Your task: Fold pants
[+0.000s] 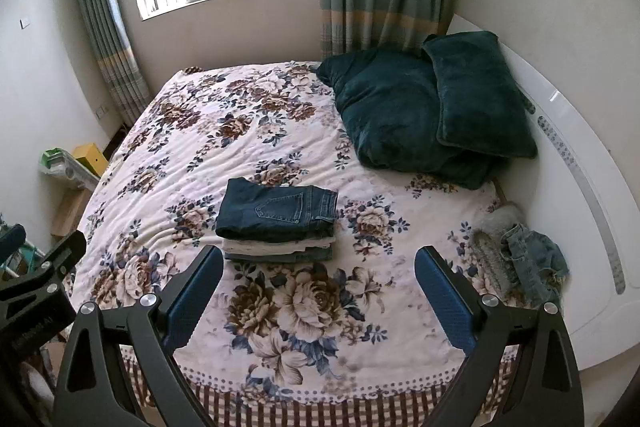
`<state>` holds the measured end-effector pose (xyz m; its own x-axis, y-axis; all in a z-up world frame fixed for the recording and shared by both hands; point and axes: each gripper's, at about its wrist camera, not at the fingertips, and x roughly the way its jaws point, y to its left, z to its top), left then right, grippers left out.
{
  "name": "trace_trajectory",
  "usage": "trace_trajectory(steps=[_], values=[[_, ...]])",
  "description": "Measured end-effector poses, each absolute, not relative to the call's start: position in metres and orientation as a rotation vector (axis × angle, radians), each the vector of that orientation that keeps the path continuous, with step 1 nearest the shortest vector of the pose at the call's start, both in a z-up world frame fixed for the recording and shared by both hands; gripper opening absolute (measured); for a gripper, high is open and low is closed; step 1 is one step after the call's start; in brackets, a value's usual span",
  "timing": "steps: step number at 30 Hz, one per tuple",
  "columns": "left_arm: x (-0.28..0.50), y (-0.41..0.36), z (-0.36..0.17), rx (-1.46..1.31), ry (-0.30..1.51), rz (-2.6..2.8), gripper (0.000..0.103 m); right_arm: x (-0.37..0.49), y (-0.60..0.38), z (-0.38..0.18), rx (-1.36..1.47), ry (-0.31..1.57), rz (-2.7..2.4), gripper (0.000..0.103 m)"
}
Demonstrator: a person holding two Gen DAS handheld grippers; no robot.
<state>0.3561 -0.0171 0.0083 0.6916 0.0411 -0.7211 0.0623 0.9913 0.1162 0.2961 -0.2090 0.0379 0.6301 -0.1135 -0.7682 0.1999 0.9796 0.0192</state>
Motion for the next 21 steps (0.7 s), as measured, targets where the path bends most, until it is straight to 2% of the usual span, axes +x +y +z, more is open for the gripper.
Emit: trace_trajectory(steps=[21], values=[[0.3557,-0.0157,0.0129,0.127,0.796,-0.011,0.103,0.3002,-0.2051,0.0406,0.101,0.864,-0.171,0.099]])
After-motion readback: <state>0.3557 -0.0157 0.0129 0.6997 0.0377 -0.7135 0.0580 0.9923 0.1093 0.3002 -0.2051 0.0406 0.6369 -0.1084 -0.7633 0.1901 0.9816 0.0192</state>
